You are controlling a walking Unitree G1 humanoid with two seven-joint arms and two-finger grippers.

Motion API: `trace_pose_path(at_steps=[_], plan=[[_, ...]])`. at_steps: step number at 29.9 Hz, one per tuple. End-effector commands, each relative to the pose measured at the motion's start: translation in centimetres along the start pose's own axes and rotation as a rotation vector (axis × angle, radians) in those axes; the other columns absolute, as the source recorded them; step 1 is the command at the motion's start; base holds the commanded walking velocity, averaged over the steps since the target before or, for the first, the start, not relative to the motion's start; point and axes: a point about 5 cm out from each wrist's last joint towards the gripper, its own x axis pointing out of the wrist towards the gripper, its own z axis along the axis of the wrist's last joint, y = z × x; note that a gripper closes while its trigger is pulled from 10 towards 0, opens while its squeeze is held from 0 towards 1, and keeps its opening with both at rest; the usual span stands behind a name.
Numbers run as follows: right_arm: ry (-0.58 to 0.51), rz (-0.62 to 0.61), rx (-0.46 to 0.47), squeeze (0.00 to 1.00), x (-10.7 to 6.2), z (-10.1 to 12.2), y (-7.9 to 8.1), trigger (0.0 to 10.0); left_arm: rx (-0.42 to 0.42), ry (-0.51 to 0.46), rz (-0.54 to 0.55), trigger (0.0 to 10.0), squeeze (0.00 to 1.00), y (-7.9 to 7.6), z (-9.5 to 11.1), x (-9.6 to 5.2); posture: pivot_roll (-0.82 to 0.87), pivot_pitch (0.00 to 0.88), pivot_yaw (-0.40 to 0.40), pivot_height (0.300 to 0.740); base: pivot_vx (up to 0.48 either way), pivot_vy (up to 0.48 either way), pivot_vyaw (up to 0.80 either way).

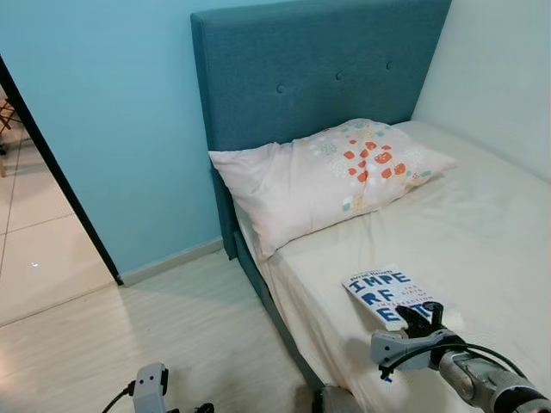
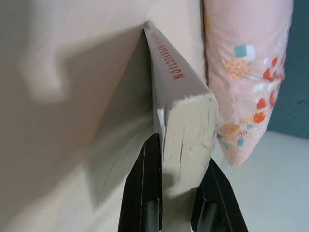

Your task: Clean up the room

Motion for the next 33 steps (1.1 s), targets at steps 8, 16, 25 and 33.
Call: trace_pose_path(at_steps=[8, 16, 25, 33], plan=[[-0.254, -0.035, -0.064, 0.00, 1.4, 4.0, -1.1, 10.0, -0.013, 0.099, 0.030, 10.0, 0.00, 2.3, -3.1, -2.1, 0.08, 0.247, 0.005, 0.627, 0.000, 0.000, 0.00], [-0.360, -0.022, -0.174, 0.00, 2.1, 5.5, -1.6, 10.0, -0.005, 0.079, 0.022, 10.0, 0.00, 3.7, -3.0, -3.3, 0.13, 0.317, 0.013, 0.627, 0.000, 0.000, 0.00], [-0.229, -0.101, -0.289, 0.00, 2.2, 2.6, -3.9, 10.0, 0.007, 0.062, 0.009, 10.0, 0.00, 4.8, -2.9, -4.4, 0.15, 0.358, 0.027, 0.627, 0.000, 0.000, 0.00], [-0.065, -0.262, -0.289, 0.00, 2.2, -0.1, -7.5, 10.0, 0.024, 0.071, -0.007, 10.0, 0.00, 5.4, -3.1, -5.1, 0.17, 0.385, 0.052, 0.627, 0.000, 0.000, 0.00]])
